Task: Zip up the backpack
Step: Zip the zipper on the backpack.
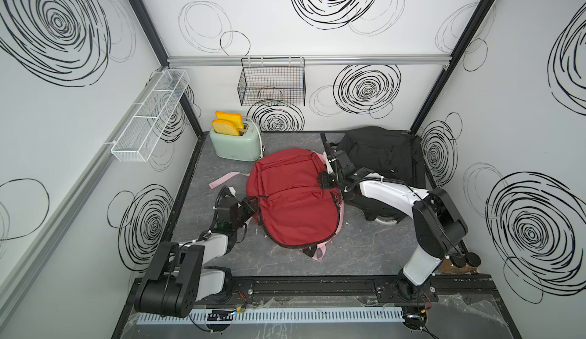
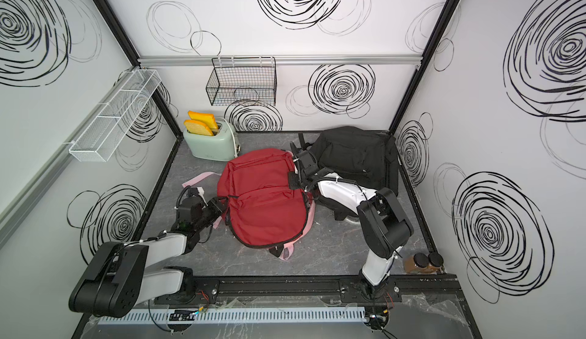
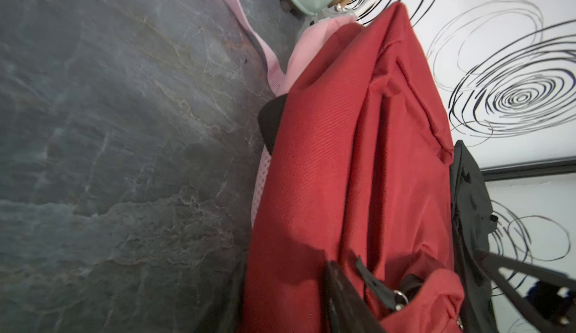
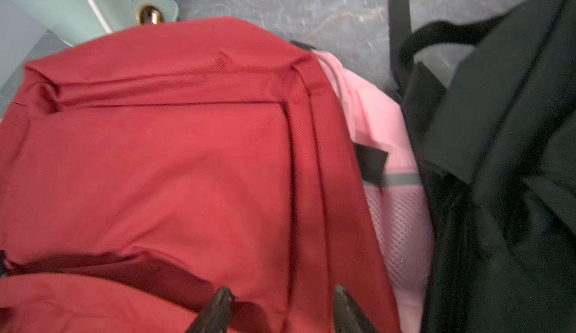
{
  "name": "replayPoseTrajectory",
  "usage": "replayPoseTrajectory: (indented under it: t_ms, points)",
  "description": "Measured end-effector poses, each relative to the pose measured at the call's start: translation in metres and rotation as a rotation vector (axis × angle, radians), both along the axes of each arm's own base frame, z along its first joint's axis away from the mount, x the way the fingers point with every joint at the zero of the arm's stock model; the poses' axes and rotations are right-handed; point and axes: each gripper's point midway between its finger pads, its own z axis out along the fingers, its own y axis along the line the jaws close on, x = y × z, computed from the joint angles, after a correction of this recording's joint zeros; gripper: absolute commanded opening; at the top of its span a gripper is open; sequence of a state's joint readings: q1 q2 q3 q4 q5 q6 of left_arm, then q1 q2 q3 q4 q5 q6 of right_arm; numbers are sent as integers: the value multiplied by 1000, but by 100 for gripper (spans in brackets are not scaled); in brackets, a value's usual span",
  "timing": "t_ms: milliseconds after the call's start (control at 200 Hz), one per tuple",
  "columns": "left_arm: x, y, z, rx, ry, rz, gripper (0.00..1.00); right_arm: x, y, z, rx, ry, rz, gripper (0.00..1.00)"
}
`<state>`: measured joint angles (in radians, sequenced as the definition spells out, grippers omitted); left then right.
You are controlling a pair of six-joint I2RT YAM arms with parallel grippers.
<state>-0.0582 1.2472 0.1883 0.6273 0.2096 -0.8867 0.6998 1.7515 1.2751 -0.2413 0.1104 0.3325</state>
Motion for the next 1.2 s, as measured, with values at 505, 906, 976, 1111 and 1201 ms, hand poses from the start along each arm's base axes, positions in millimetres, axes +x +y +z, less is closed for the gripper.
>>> replayPoseTrajectory:
  t_ms: [505,906,976,1111,1201]
  points:
    - [-1,-2,11,-36,-53,-15,0,-34,153,16,-216,-135,341,55]
    - [-7,-2,24,-59,-110,-15,0,-51,165,16,-276,-118,443,51]
    - [-9,-2,26,-63,-122,-13,0,-53,168,17,-279,-117,454,51]
    - [-13,-2,32,-71,-156,-11,0,-58,173,14,-285,-111,477,50]
    - [-14,-2,39,-72,-184,-13,0,-64,175,9,-294,-94,499,50]
